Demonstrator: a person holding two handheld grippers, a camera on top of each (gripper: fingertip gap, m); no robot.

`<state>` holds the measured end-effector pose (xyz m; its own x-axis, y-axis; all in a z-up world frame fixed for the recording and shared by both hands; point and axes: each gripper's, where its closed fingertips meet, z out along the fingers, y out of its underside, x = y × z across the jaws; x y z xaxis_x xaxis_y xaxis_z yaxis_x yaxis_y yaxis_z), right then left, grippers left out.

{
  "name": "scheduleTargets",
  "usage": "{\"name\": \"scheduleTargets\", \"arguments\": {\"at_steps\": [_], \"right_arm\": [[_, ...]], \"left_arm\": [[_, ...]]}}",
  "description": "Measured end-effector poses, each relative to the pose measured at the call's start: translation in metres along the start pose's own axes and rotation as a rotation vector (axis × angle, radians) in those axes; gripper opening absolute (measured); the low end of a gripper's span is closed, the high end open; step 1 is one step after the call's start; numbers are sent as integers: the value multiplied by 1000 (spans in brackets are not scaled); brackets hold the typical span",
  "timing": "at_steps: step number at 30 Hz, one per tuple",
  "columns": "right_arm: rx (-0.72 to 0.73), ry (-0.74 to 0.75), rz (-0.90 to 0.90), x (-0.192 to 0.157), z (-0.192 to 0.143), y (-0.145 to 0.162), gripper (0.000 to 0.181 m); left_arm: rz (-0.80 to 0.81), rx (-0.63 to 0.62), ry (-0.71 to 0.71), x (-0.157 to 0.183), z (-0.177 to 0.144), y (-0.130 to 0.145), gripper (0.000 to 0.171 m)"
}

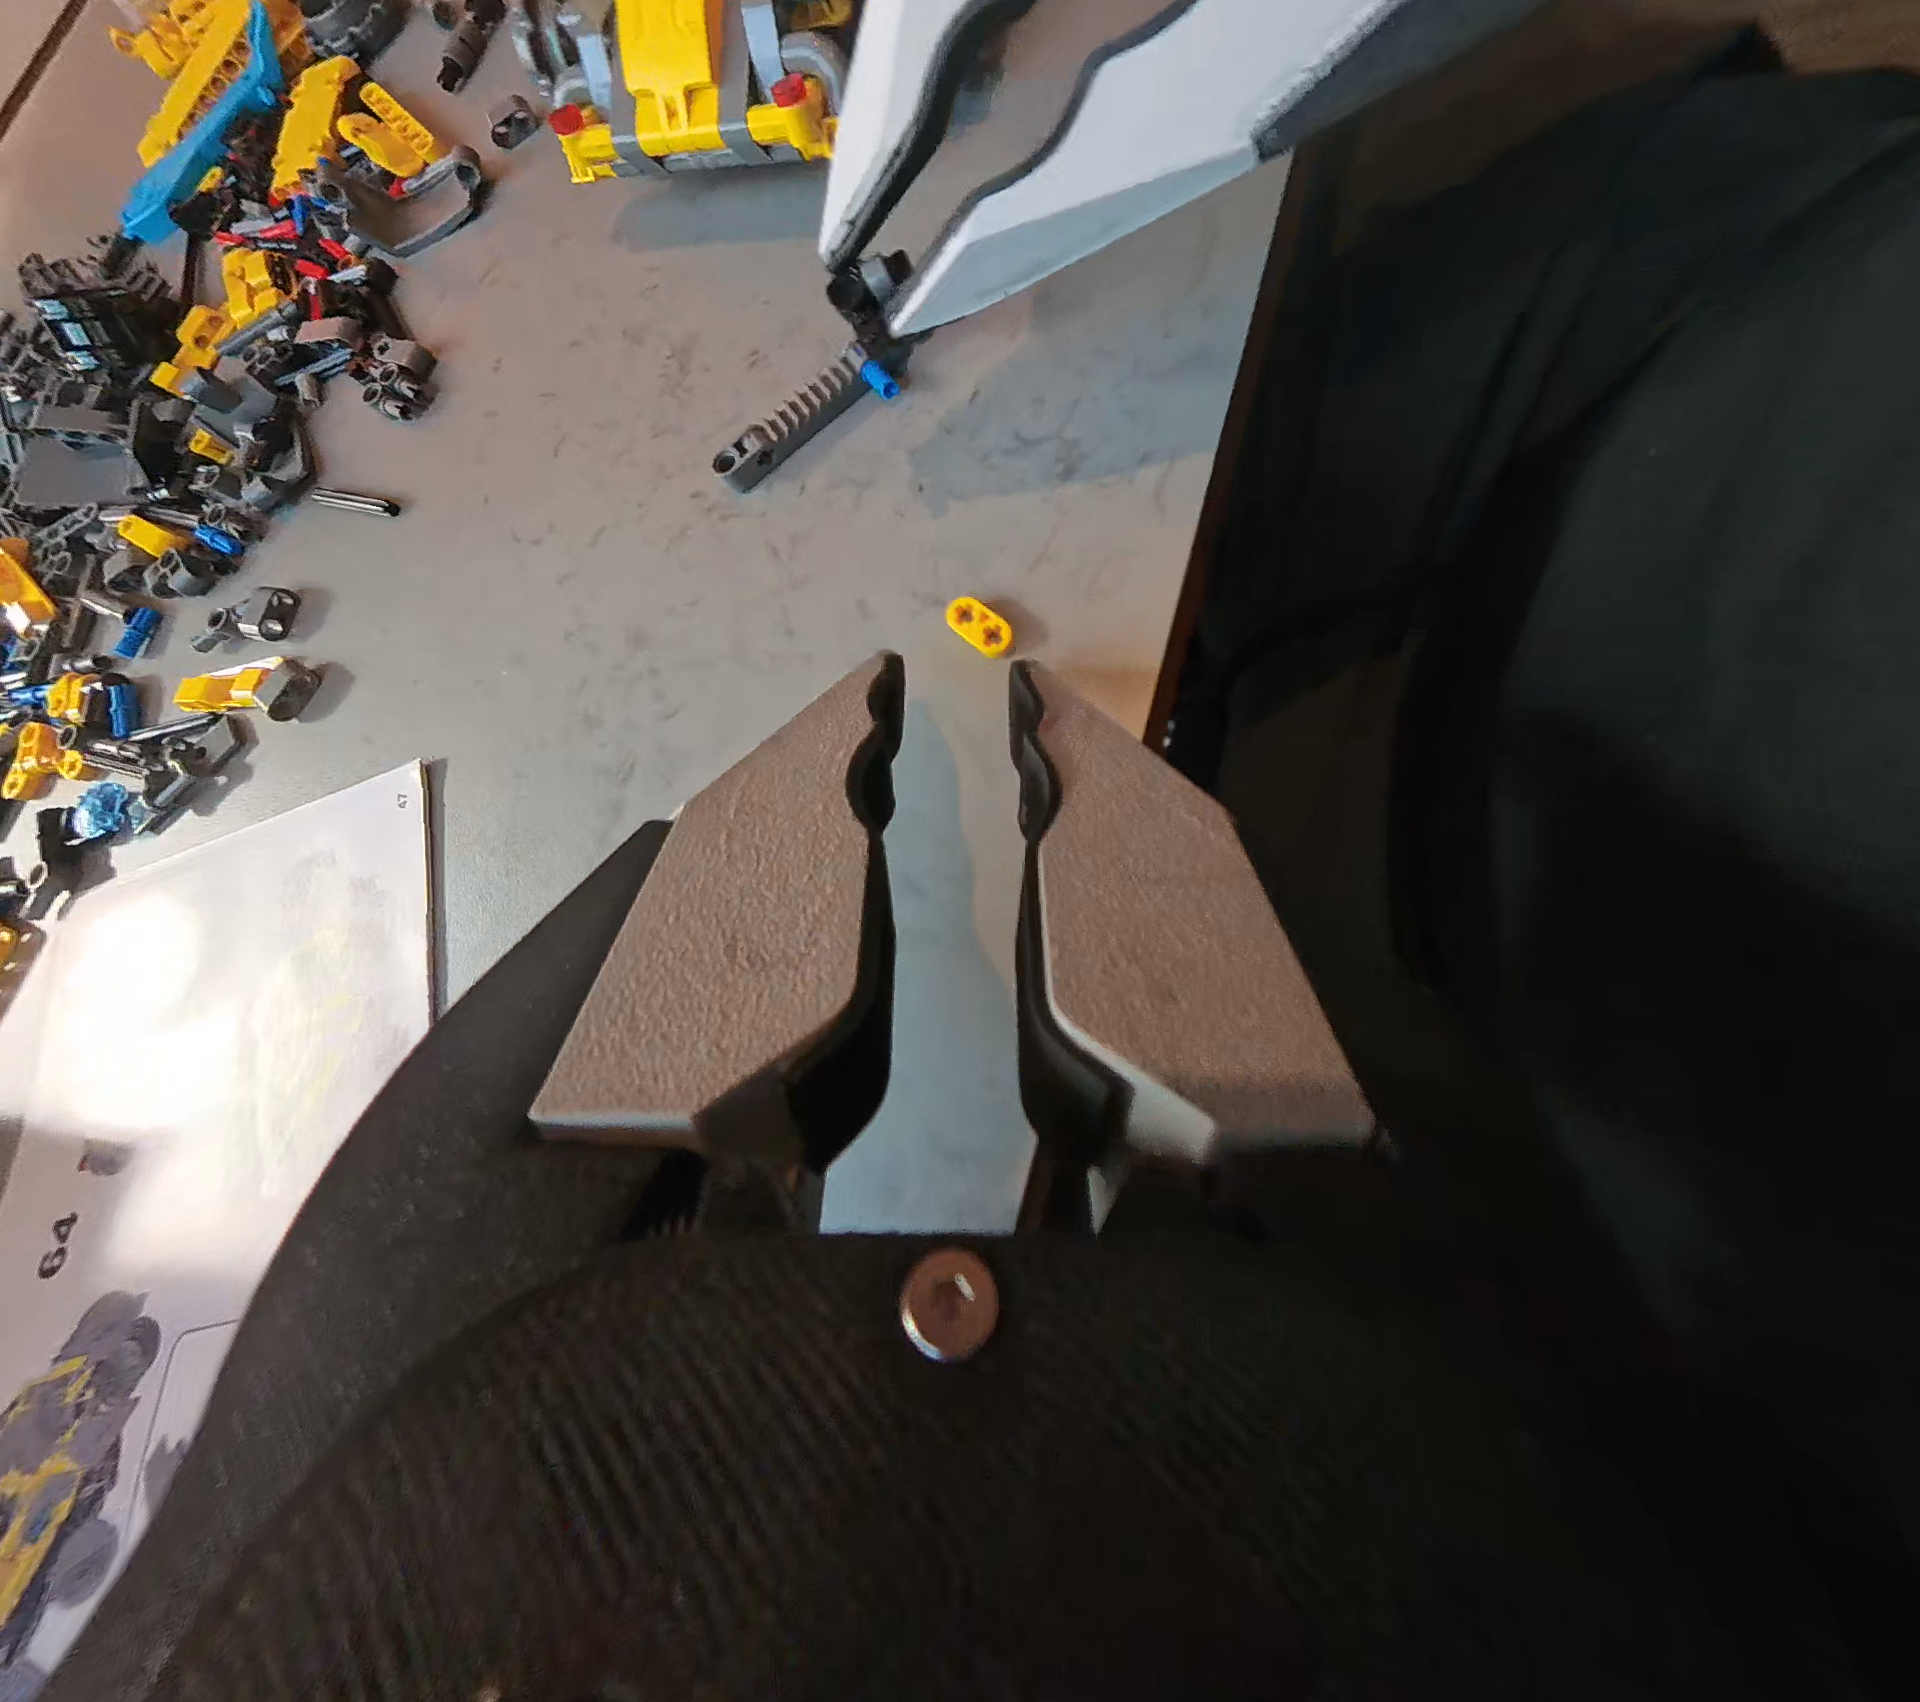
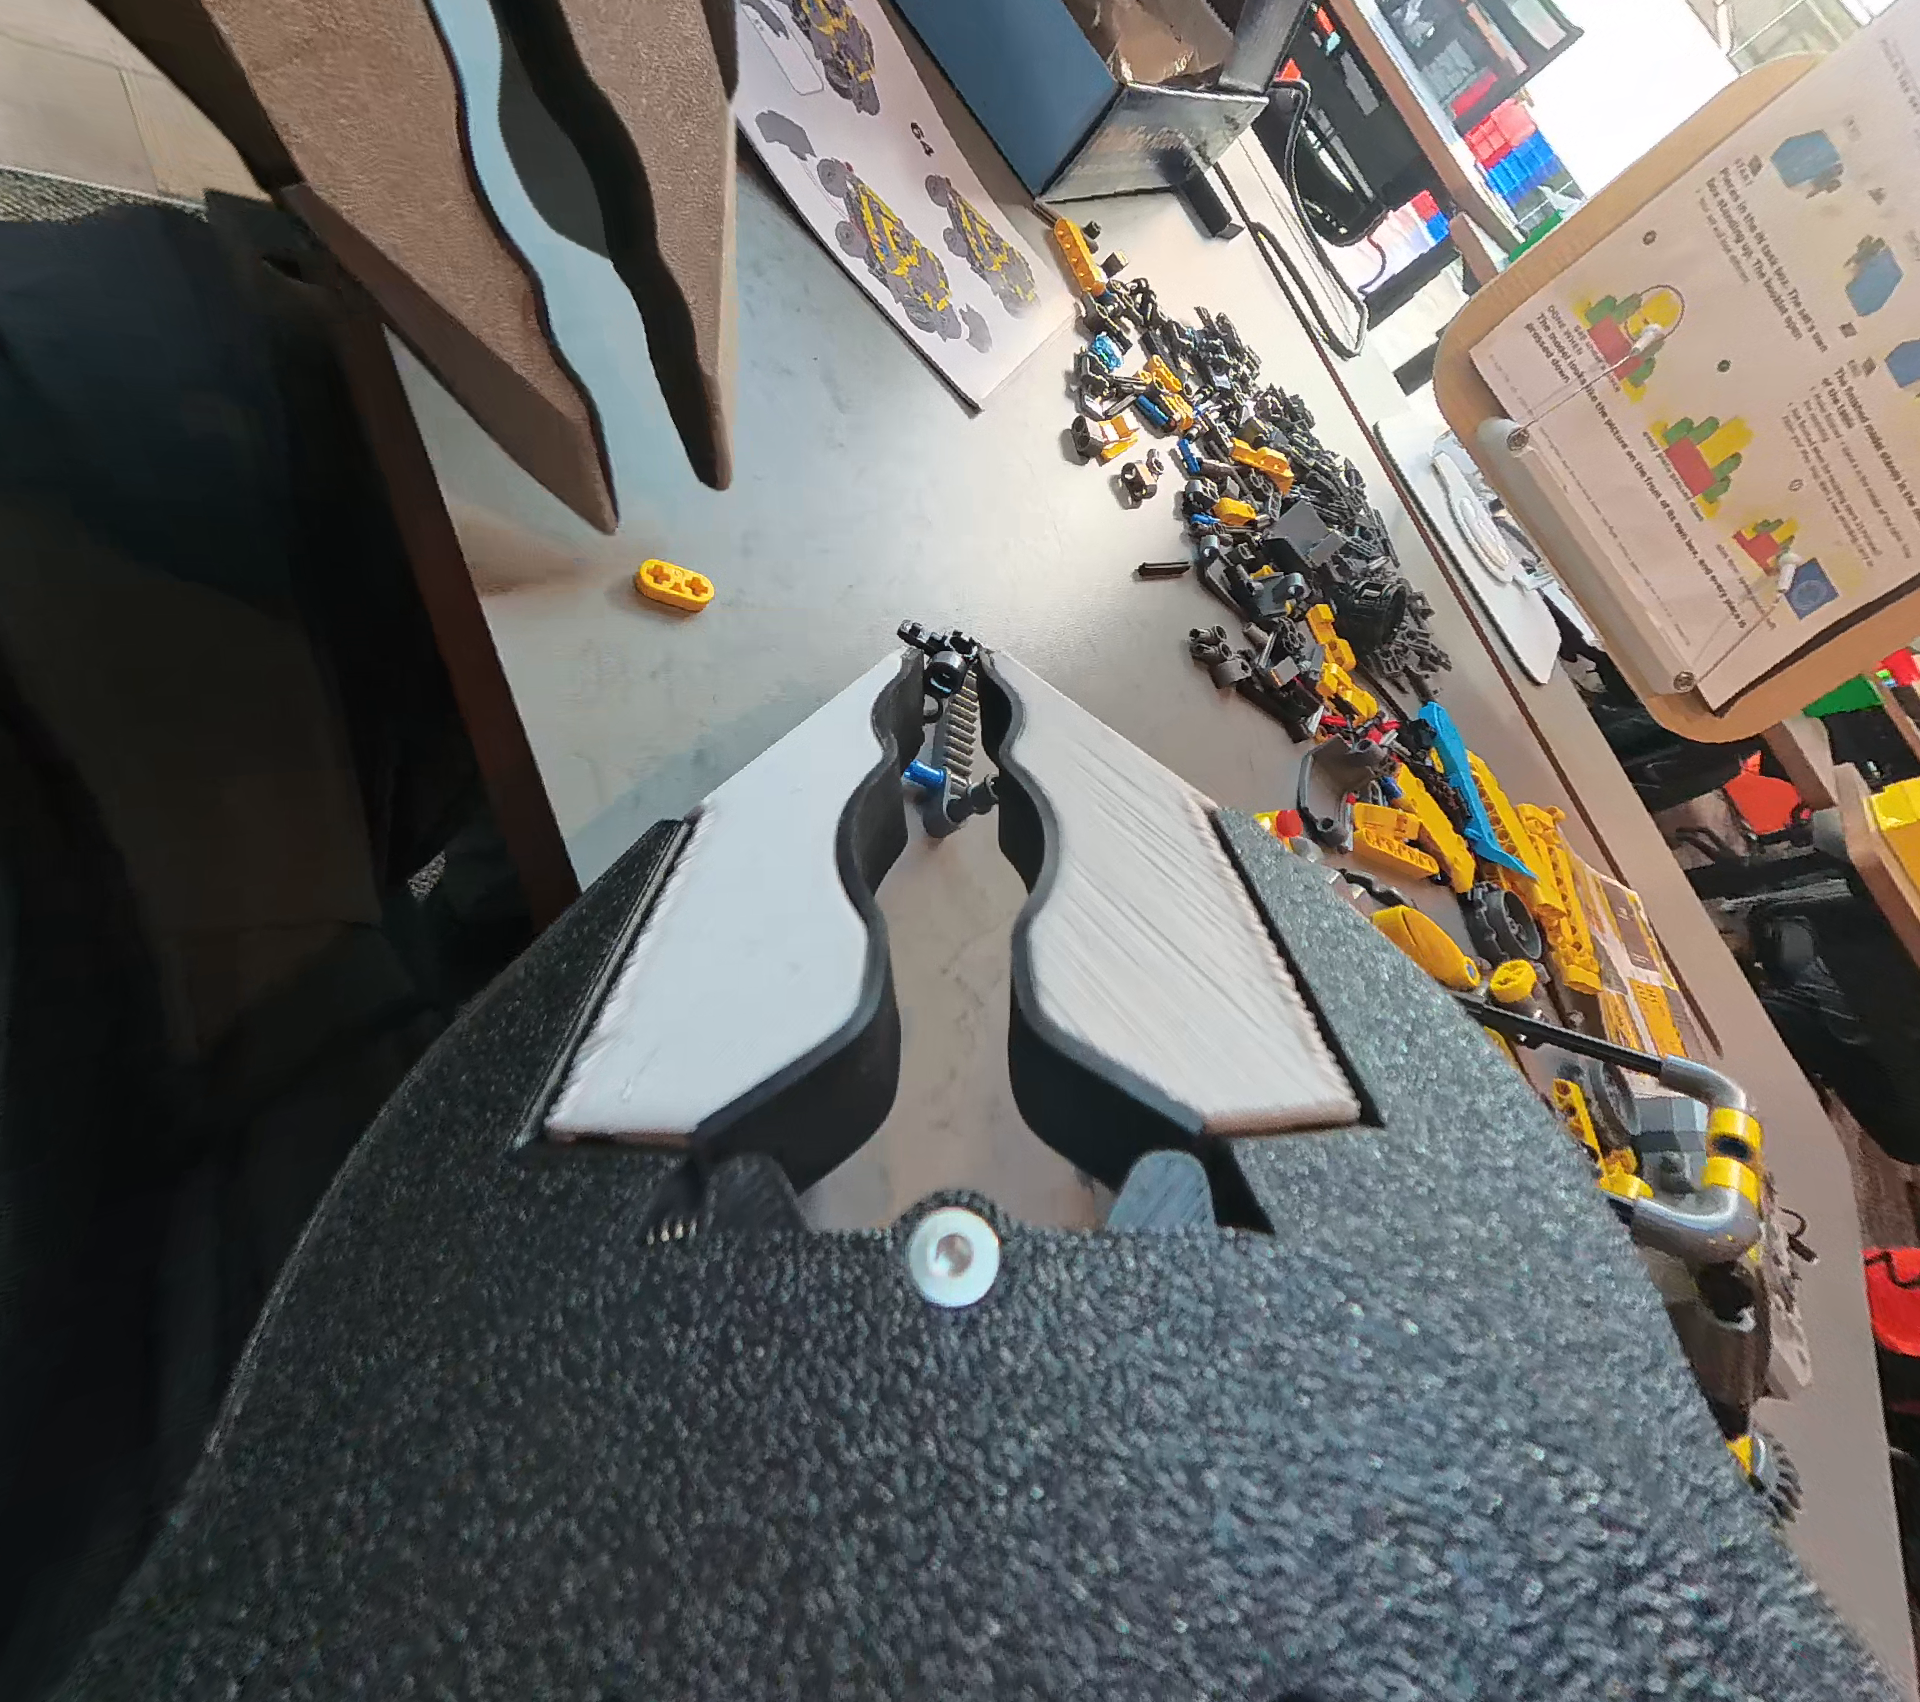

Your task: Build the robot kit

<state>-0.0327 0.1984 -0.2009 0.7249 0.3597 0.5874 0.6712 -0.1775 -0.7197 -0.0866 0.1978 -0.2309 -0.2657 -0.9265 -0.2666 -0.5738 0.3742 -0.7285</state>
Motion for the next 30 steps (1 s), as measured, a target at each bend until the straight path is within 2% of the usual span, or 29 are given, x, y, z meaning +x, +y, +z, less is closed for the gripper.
{"name": "scheduleTargets", "arguments": {"at_steps": [5, 13, 21, 27, 30], "right_arm": [[23, -14, 2, -3, -2, -3, 10], [69, -63, -48, -19, -6, -13, 10], [91, -86, -91, -30, -6, -19, 10], [97, -96, -107, -33, -7, -19, 10], [104, -104, -113, -34, -8, -20, 10]], "left_arm": [[-135, 25, 16, -14, 1, -12, 11], [-285, 146, 186, 2, 3, -40, 15], [-296, 148, 255, 12, 3, -37, 6], [-329, 156, 301, 15, 2, -37, 8], [-340, 159, 314, 15, 1, -35, 3]]}}
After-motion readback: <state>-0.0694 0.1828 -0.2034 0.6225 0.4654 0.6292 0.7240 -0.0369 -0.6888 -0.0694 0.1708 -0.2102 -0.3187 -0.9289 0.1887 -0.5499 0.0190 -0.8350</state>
